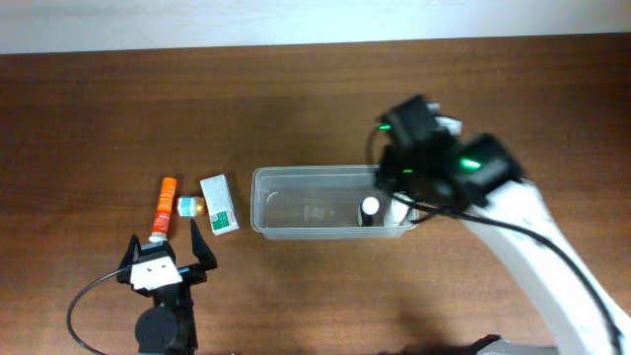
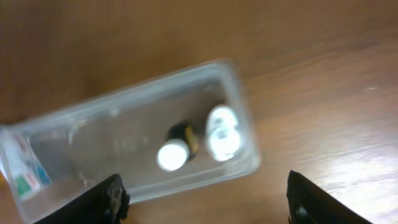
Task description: Pack container
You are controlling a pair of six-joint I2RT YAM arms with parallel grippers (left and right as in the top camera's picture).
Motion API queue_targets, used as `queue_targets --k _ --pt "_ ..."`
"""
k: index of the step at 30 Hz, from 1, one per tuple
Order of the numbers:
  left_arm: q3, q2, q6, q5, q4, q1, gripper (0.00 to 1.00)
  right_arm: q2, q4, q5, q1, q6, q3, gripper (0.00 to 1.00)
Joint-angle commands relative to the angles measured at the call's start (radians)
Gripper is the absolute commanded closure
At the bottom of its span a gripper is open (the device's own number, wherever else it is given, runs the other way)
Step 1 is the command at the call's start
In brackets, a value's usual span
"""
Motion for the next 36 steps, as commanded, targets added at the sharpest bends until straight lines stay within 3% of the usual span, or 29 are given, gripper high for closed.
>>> queue_targets --k 1,4,9,24,28,31,36 --pt "-0.007 -0.008 0.008 0.005 0.002 0.006 0.0 -0.125 -0.043 0.052 -0.169 -0.05 -0.001 0.16" --pt "-0.007 -0.008 0.008 0.005 0.002 0.006 0.0 -0.216 -0.06 0.043 -0.364 -0.094 -0.001 0.0" --pt "-0.007 -0.008 0.008 0.005 0.002 0.006 0.0 -0.283 -0.092 0.04 -0.592 -0.093 -0.001 0.01" --pt "0.047 -0.008 0.008 0.197 0.038 0.006 0.0 -0.2 -0.129 0.04 -0.628 -0.093 -0.001 0.01" --pt "0.258 0.05 0.008 0.072 -0.2 0.006 0.0 -0.164 -0.129 0.04 -0.628 -0.093 -0.001 0.01" --pt "0.502 0.238 0.009 -0.079 -0.425 0.006 0.0 -0.128 -0.129 0.04 -0.628 -0.093 -0.001 0.01" --pt "0.837 0.595 0.047 -0.105 -0.583 0.006 0.0 -0.066 -0.129 0.04 -0.628 -0.093 -0.001 0.02"
